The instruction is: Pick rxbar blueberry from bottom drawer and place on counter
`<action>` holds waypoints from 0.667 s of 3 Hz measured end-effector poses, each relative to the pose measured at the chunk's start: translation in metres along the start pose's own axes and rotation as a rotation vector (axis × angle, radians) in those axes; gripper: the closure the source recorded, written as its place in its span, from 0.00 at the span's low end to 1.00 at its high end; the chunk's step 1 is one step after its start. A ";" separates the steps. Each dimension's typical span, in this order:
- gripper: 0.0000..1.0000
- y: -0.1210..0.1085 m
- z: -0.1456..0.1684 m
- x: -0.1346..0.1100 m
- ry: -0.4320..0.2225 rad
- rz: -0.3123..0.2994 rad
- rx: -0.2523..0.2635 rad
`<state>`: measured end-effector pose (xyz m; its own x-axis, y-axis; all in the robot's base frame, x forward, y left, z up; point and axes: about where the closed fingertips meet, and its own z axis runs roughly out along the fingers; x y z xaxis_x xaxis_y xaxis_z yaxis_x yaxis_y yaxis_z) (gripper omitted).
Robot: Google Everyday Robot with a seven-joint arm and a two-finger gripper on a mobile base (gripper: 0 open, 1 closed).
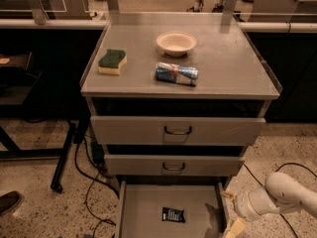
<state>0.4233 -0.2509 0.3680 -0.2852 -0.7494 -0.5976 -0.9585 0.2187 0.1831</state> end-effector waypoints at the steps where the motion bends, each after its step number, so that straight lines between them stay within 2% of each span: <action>1: 0.00 0.001 0.007 0.004 -0.023 0.010 -0.007; 2: 0.00 -0.015 0.020 0.012 -0.045 0.022 0.040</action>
Offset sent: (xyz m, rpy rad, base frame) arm 0.0331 -0.0091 -0.0482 0.0281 -0.0886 -0.1239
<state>0.4338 -0.2507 0.3423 -0.3049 -0.7153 -0.6288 -0.9513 0.2602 0.1652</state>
